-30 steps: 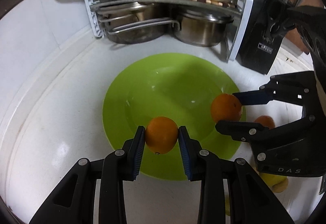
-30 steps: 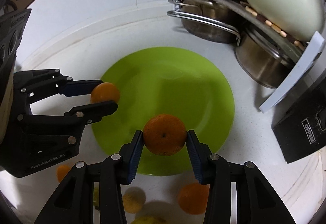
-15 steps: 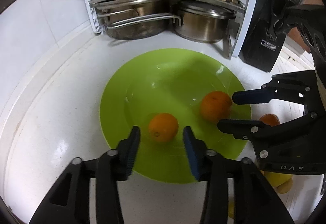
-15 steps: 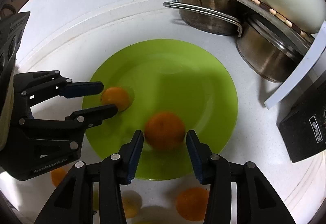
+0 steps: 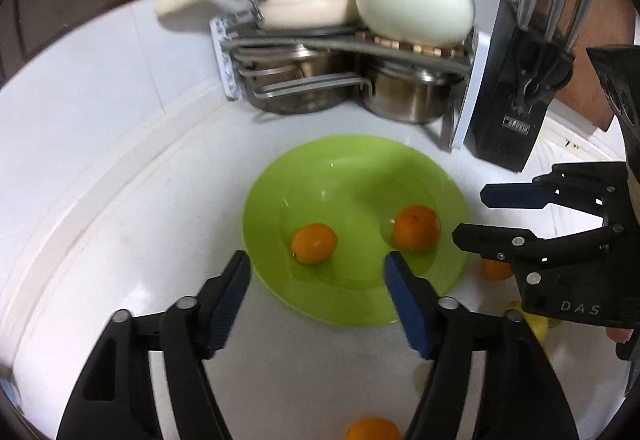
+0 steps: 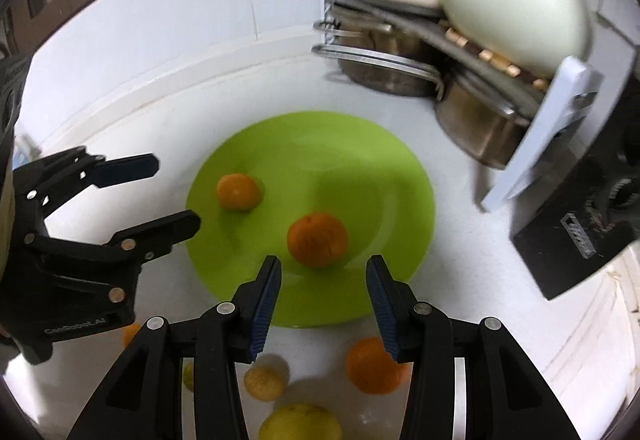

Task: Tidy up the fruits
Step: 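Lift both tools off the plate and move them back toward the loose fruit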

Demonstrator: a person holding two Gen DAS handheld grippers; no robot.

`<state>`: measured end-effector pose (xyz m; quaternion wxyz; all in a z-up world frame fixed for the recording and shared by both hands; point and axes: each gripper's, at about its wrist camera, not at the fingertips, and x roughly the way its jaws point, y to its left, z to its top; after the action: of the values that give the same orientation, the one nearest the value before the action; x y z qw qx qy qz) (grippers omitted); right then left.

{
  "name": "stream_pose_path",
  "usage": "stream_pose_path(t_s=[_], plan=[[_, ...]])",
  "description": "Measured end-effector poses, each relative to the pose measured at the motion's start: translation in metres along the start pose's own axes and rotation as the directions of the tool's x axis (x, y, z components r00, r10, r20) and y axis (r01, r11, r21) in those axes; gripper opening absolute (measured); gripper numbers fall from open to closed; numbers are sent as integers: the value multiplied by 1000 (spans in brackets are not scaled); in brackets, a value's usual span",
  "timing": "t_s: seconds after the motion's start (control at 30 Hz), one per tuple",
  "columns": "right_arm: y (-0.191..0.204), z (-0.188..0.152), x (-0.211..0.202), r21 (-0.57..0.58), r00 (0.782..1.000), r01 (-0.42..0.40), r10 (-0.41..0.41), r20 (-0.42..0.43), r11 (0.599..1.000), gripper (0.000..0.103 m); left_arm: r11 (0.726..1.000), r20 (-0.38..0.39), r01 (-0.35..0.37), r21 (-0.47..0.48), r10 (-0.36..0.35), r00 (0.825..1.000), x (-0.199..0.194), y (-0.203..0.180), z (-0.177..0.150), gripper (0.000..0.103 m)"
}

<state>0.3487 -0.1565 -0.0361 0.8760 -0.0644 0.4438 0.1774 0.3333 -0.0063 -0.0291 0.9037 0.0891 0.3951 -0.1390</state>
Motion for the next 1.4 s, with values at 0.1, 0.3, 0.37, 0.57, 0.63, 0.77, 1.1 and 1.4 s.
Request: stream_pose_path(t_s=[0.1, 0.3, 0.37, 0.57, 0.63, 0.77, 1.1, 1.4], plan=[[2, -3, -19, 17, 999, 7, -8, 44, 1000, 45, 1000, 34, -13, -9, 13, 999, -19, -3, -1, 79], [9, -19, -60, 50, 991, 35, -41, 128, 998, 57, 998, 89, -28, -53, 32, 996, -57, -7, -10, 87], [13, -22, -69, 50, 988, 43, -50, 146, 998, 58, 997, 107, -35, -64, 42, 993, -67, -9, -14, 87], [23, -42, -97, 56, 979, 54, -64, 193, 997, 67, 995, 154, -55, -86, 67, 986, -100, -20, -33, 91], [24, -50, -105, 62, 977, 53, -64, 202, 997, 67, 994, 158, -58, -95, 73, 985, -108, -23, -40, 91], [27, -65, -119, 65, 969, 75, -88, 229, 995, 67, 991, 169, -76, -109, 94, 981, -121, -30, -54, 91], [32, -99, -132, 67, 965, 62, -77, 250, 996, 67, 988, 158, -76, -135, 97, 983, -130, -45, -90, 91], [32, -127, -114, 86, 983, 52, -66, 171, 995, 67, 992, 170, -103, -79, 115, 979, -125, -56, -112, 91]])
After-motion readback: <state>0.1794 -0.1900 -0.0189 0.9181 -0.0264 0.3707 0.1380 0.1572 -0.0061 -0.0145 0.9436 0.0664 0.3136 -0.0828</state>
